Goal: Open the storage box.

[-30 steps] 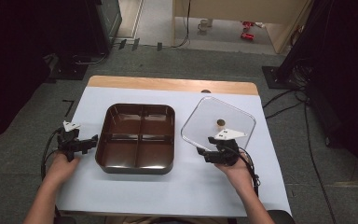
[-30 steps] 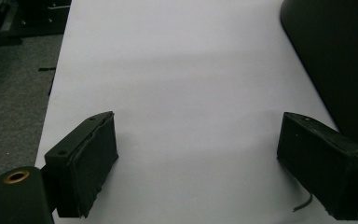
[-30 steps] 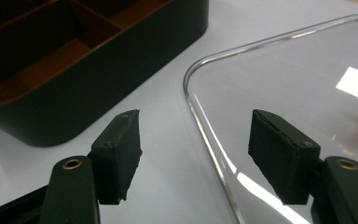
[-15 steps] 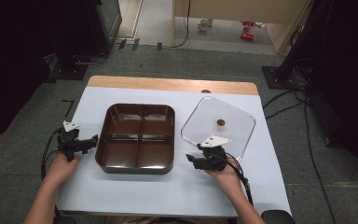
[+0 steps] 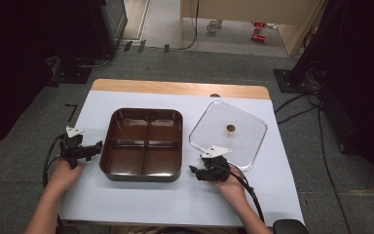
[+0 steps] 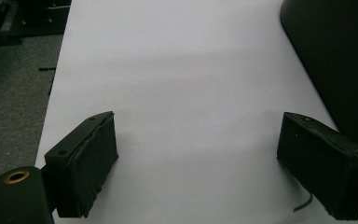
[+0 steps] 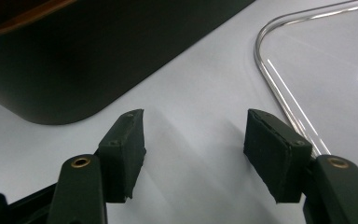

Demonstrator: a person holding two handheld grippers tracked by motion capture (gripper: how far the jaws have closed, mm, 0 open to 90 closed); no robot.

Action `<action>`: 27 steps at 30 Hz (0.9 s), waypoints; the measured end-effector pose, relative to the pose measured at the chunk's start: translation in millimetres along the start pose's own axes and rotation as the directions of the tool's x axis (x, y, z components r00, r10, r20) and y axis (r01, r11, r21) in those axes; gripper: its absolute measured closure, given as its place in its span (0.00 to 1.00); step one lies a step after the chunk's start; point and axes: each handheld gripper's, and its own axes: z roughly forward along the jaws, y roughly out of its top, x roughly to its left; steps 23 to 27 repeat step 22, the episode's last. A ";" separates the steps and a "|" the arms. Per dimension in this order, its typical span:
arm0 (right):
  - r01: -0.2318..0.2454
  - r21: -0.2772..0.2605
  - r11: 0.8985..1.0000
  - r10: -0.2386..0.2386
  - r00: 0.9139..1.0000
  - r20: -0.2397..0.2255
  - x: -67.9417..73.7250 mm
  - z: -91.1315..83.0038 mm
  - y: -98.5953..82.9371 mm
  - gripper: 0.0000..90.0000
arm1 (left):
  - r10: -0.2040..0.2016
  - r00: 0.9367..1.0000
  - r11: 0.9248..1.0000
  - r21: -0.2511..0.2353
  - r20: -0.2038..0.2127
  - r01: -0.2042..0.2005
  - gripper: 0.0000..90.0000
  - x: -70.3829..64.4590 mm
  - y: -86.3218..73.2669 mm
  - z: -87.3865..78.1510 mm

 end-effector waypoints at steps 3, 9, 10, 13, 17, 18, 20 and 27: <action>0.038 -0.030 0.999 -0.037 0.999 0.029 3.0 2.0 -4.7 0.42 | 0.000 1.000 1.000 0.000 0.000 0.000 0.13 0.0 0.0 0.0; 0.045 -0.031 0.999 -0.044 0.998 0.034 3.6 2.3 -5.0 0.42 | 0.000 1.000 1.000 0.000 0.000 0.000 0.13 -0.1 0.0 0.0; 0.045 -0.031 0.998 -0.044 0.998 0.035 3.7 2.3 -5.1 0.42 | 0.000 1.000 1.000 0.000 0.000 0.000 0.13 -0.1 0.0 0.0; 0.047 -0.031 0.998 -0.045 0.998 0.038 3.8 2.3 -5.0 0.41 | -0.001 1.000 1.000 0.000 0.000 0.001 0.13 -0.1 0.0 0.0; 0.036 -0.028 0.999 -0.035 0.998 0.054 4.2 2.7 -4.8 0.35 | -0.001 1.000 1.000 0.000 0.000 0.001 0.13 -0.1 0.0 0.0; 0.032 -0.026 0.999 -0.030 0.998 0.057 3.6 2.9 -4.7 0.34 | -0.001 1.000 1.000 0.000 0.000 0.001 0.13 -0.1 0.0 0.0; 0.032 -0.026 0.999 -0.031 0.998 0.056 3.4 3.0 -4.7 0.34 | -0.001 1.000 1.000 -0.001 0.000 0.001 0.13 -0.1 0.0 0.0; 0.030 -0.025 0.999 -0.029 0.998 0.058 3.2 3.1 -4.7 0.33 | -0.001 1.000 1.000 0.000 0.000 0.001 0.13 -0.1 0.0 0.0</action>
